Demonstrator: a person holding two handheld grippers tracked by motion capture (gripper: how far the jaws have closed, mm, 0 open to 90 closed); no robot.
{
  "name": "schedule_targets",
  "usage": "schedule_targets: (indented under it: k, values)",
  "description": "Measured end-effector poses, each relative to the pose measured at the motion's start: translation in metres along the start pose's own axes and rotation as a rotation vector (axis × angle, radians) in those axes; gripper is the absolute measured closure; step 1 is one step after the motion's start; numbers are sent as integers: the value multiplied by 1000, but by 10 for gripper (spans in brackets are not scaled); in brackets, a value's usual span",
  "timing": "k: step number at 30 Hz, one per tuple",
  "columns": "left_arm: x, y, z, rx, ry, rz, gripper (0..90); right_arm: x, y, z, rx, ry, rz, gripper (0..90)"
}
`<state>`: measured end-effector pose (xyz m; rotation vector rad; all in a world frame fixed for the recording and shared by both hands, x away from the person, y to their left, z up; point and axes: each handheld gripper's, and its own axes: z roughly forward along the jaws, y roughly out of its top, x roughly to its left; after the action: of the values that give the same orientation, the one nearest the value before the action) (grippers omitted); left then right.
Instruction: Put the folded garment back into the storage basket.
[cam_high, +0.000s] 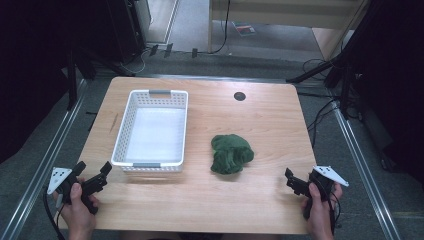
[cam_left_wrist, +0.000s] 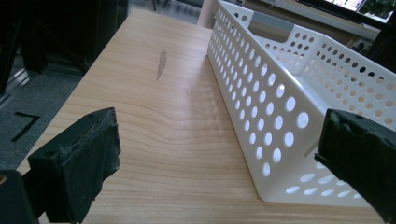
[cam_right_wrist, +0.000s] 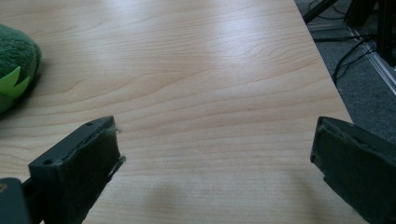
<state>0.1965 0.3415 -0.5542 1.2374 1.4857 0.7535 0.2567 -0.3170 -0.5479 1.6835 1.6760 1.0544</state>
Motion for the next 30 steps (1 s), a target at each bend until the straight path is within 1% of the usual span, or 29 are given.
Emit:
schedule_targets:
  k: [4, 6, 9, 10, 13, 14, 17, 19, 20, 22, 24, 26, 28, 29, 30]
  values:
    - [0, 0, -1, -9, 2, -1, 0, -1, 0, -1, -3, 7, 8, 12]
    - [1, 1, -2, -12, -11, 2, 0, -1, 0, 0, -1, 4, 3, 13]
    - [2, 1, -3, -18, -15, -4, 0, 0, 0, 0, 0, 3, 3, 12]
    - [2, 2, -3, -23, -20, -13, 0, 0, 0, 0, 1, 0, 4, 13]
    - [2, 3, -4, -19, -22, -4, 0, 0, 0, 0, 0, -2, 1, 13]
    - [1, 4, -6, -19, -26, 8, 0, 0, 0, 0, 1, -3, -1, 13]
    - [-1, 10, -10, -40, -33, -2, 0, 0, 0, 0, 2, -4, -2, 13]
    - [-1, 14, -14, -48, -23, -3, 0, 0, 0, 0, 2, -1, -1, 13]
    - [-1, 14, -14, -48, -23, -3, 0, 0, 0, 0, 1, 0, -1, 13]
    - [-3, 21, -18, -59, -8, -13, 0, 0, 0, 0, 1, 1, -2, 13]
    - [-5, 24, -19, -56, 3, -9, 0, 0, 0, 0, 1, 2, -2, 13]
    - [-7, 25, -20, -55, 4, -5, 0, 0, 0, 0, 1, 3, -3, 12]
    - [-12, 30, -20, -54, -1, 4, 0, 0, 0, 0, 2, 3, -3, 13]
    - [-15, 31, -20, -55, -6, 0, 0, 0, 0, 0, 3, 3, -6, 13]
    - [-17, 33, -19, -48, -7, 7, 0, 0, 0, 0, 3, 2, -8, 13]
